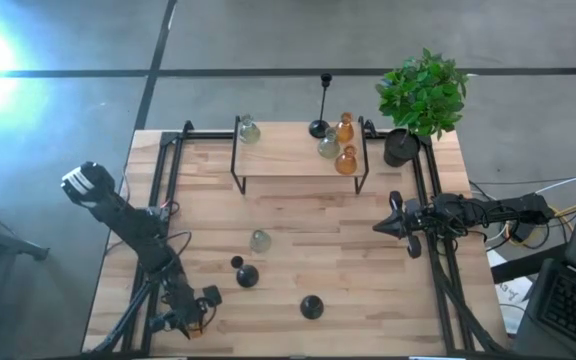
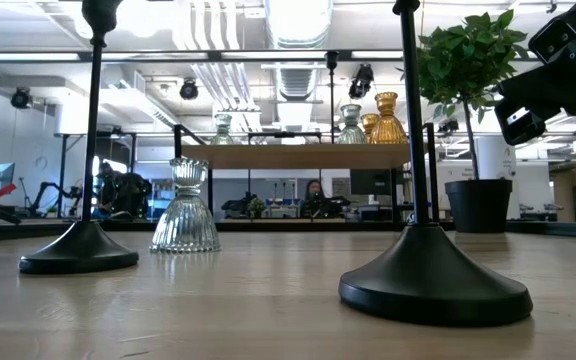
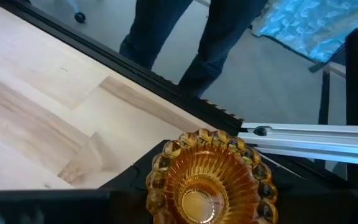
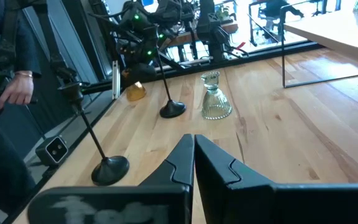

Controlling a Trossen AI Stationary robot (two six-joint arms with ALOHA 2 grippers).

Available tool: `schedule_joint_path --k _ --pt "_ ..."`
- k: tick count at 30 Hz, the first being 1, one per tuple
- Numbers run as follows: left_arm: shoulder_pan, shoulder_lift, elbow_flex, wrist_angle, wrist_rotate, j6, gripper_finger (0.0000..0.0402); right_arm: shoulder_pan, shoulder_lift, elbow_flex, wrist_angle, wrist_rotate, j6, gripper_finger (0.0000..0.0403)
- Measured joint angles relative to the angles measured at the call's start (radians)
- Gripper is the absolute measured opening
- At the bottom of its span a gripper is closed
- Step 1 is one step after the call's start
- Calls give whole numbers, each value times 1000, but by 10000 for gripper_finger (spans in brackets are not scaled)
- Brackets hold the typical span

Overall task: Pick & Place candle stick holders
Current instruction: Put the orange candle holder on the shelf

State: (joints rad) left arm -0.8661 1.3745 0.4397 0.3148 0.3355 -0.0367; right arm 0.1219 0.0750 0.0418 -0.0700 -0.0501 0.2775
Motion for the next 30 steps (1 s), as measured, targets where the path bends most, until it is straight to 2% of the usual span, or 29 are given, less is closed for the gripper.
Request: schedule_joint_path --k 6,14,19,24,30 --pt "1 -37 0 -62 -25 -42 147 0 0 0 0 0 0 8" --pt "8 -239 16 -383 -158 -74 147 0 0 0 0 0 0 8" --pt "34 -398 64 -680 -360 -77 147 0 0 0 0 0 0 8" --pt "90 -513 124 -905 -555 -77 147 0 0 0 0 0 0 8" --pt "179 -558 222 -997 -806 -71 147 0 0 0 0 0 0 8"
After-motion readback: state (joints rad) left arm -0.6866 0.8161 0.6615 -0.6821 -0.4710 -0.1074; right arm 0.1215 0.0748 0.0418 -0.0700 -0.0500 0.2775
